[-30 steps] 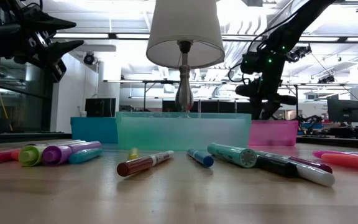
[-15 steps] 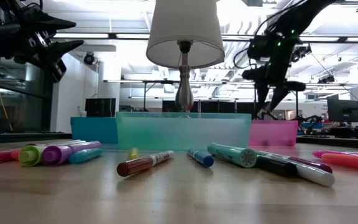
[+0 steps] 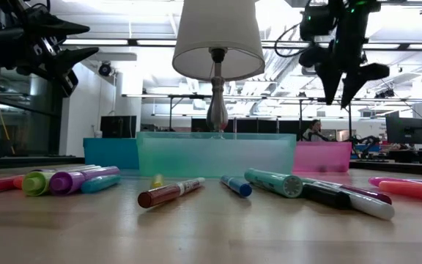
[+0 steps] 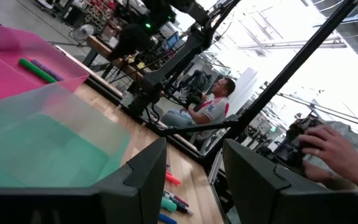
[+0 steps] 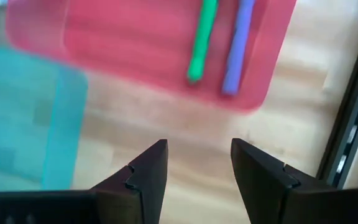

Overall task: Pick & Place Markers
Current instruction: Put the light blue highlighter pen into the red bin

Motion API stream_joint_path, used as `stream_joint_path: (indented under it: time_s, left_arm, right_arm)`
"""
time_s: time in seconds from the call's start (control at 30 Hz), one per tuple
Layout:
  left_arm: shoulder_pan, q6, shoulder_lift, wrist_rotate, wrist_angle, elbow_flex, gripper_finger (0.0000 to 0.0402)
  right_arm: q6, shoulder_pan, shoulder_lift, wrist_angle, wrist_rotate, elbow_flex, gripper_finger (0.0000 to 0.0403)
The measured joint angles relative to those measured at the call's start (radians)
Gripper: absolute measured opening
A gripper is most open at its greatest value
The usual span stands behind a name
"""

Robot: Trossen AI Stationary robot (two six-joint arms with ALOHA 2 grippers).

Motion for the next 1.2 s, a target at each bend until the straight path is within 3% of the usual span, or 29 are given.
stream_joint_path:
  time_s: [0.3, 0.63, 0.93, 1.2]
  left_arm:
    - [0.000, 0.000, 0.000, -0.003, 0.000, 0.000, 0.0156]
    - [0.000, 0.000, 0.000, -0.003, 0.000, 0.000, 0.0156]
    - [0.000, 0.000, 0.000, -0.002, 0.000, 0.000, 0.0156]
    - [0.000, 0.000, 0.000, -0.001, 0.000, 0.000, 0.0156]
  right_arm:
    - [0.313, 0.287, -0.001, -0.056, 0.016, -0.015, 0.0164]
    - [0.694, 0.609, 0.035, 0.062, -0.001, -0.071, 0.0165]
    - [0.747, 0.739, 0.195, 0.274, -0.029, -0.076, 0.0165]
    - [0.729, 0.813, 0.352, 0.573, -0.064, -0.076, 0.0165]
